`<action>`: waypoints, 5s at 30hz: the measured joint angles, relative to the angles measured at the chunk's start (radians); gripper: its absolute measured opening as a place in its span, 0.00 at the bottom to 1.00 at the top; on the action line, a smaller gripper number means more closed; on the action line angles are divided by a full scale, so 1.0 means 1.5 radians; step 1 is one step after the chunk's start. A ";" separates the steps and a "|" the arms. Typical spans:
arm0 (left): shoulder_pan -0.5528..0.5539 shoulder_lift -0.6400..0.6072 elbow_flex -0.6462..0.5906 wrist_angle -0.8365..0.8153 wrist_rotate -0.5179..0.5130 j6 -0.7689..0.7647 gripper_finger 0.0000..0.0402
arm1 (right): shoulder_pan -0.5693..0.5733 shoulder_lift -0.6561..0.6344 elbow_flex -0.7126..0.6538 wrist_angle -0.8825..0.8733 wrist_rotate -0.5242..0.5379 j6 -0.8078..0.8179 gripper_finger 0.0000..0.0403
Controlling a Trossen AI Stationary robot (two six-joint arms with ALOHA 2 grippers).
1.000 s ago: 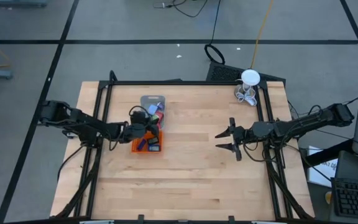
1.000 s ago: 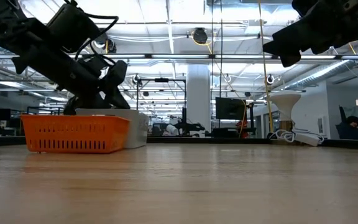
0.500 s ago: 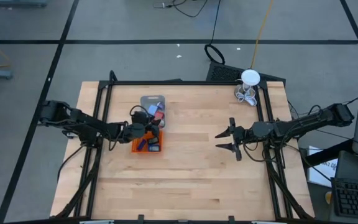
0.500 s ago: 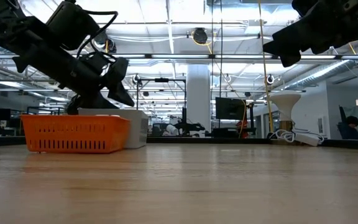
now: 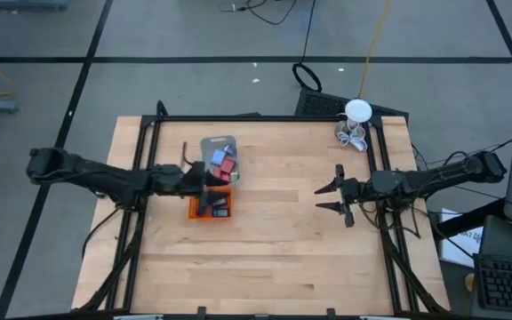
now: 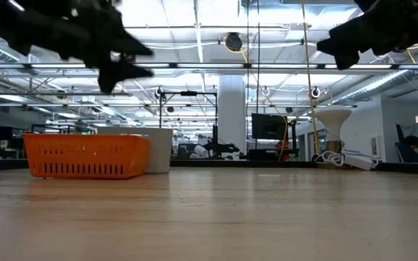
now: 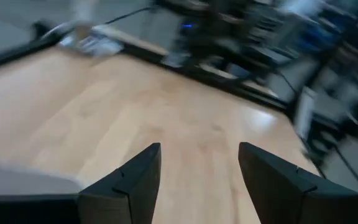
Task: Pick & Place Office items
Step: Return to Home Position
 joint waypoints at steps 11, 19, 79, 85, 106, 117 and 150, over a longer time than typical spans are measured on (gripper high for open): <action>-0.046 -0.190 -0.008 -0.262 0.005 0.084 0.48 | 0.000 -0.116 0.000 -0.264 0.183 -0.005 0.41; -0.067 -0.267 -0.157 -0.035 0.013 0.144 0.45 | 0.000 -0.145 -0.001 -0.288 0.125 0.001 0.41; -0.025 -0.682 -0.252 -0.243 0.072 0.196 0.49 | -0.001 -0.404 -0.233 -0.082 -0.024 -0.028 0.41; -0.025 -0.682 -0.253 -0.245 0.072 0.197 0.53 | -0.001 -0.400 -0.234 -0.091 -0.021 -0.042 0.41; -0.025 -0.682 -0.253 -0.245 0.072 0.194 0.48 | -0.001 -0.398 -0.235 -0.087 -0.022 -0.051 0.41; -0.025 -0.682 -0.253 -0.245 0.072 0.194 0.44 | -0.001 -0.398 -0.235 -0.086 -0.021 -0.051 0.41; -0.025 -0.682 -0.253 -0.244 0.072 0.195 0.48 | -0.001 -0.398 -0.235 -0.086 -0.021 -0.051 0.41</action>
